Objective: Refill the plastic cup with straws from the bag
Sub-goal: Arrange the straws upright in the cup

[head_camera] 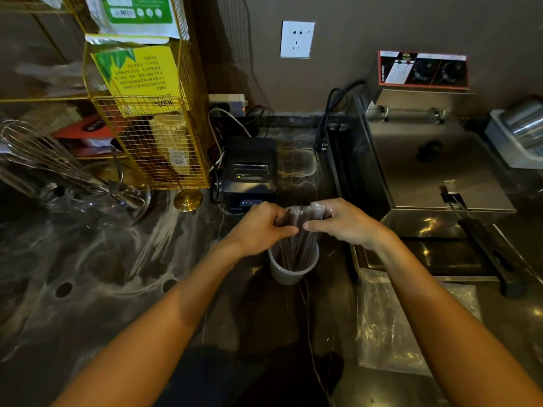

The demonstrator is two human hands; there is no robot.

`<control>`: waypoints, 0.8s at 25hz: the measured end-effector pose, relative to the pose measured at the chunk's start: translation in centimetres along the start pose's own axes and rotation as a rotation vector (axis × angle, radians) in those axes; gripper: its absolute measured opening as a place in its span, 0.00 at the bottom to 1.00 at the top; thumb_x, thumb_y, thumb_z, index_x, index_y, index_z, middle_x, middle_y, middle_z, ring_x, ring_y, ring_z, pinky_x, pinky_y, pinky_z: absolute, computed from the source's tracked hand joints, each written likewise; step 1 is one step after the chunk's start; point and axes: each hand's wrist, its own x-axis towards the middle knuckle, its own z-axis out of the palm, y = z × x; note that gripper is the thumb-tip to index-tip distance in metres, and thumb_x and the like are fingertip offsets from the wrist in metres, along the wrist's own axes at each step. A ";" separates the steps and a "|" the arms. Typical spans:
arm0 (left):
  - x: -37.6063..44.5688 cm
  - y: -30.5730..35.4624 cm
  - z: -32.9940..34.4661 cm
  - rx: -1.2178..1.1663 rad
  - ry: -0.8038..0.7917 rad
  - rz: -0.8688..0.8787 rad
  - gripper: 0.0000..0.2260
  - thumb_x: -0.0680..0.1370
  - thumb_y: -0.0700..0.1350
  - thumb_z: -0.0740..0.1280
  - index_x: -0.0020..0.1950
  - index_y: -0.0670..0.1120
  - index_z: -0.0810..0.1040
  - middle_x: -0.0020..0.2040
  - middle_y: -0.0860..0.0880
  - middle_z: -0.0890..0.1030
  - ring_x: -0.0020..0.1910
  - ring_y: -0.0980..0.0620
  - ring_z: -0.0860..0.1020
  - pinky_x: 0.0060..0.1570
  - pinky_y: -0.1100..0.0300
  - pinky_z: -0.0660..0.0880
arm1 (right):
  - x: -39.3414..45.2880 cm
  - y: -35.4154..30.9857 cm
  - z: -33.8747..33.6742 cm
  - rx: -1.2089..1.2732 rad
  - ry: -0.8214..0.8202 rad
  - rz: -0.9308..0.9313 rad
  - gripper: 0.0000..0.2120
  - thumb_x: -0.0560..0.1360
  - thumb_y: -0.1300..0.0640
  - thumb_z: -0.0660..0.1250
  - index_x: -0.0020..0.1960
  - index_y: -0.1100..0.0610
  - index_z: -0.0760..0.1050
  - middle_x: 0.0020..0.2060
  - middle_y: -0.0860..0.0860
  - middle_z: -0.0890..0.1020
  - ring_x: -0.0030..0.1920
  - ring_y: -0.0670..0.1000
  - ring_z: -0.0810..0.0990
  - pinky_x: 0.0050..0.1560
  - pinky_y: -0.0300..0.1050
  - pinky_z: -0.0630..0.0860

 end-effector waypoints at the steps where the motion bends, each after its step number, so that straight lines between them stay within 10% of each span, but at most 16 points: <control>1: 0.4 -0.2 -0.3 0.039 -0.043 0.002 0.05 0.79 0.45 0.73 0.50 0.44 0.84 0.44 0.48 0.85 0.42 0.58 0.84 0.46 0.62 0.81 | 0.2 -0.1 0.1 -0.026 -0.026 0.008 0.07 0.79 0.58 0.72 0.53 0.60 0.84 0.47 0.53 0.88 0.47 0.47 0.87 0.53 0.45 0.80; 8: -0.5 -1.9 1.2 -0.217 0.090 -0.136 0.28 0.74 0.38 0.77 0.72 0.46 0.73 0.53 0.48 0.84 0.52 0.52 0.85 0.57 0.54 0.83 | 0.4 2.4 2.9 -0.008 0.138 0.112 0.16 0.73 0.53 0.78 0.59 0.51 0.79 0.53 0.52 0.86 0.53 0.49 0.86 0.59 0.56 0.83; 13: -1.1 -3.5 2.5 -0.328 0.250 -0.222 0.06 0.75 0.39 0.77 0.50 0.43 0.83 0.46 0.48 0.86 0.46 0.52 0.86 0.52 0.51 0.84 | -0.7 2.8 3.2 0.085 0.183 0.127 0.11 0.77 0.58 0.75 0.58 0.54 0.80 0.47 0.53 0.85 0.27 0.37 0.80 0.25 0.31 0.71; 20: -1.5 -2.7 1.4 -0.374 0.198 -0.033 0.04 0.78 0.36 0.73 0.50 0.39 0.86 0.46 0.46 0.86 0.42 0.62 0.83 0.45 0.66 0.79 | -1.2 2.3 3.0 0.209 0.260 0.083 0.06 0.77 0.56 0.74 0.53 0.54 0.81 0.42 0.51 0.85 0.27 0.44 0.75 0.29 0.43 0.71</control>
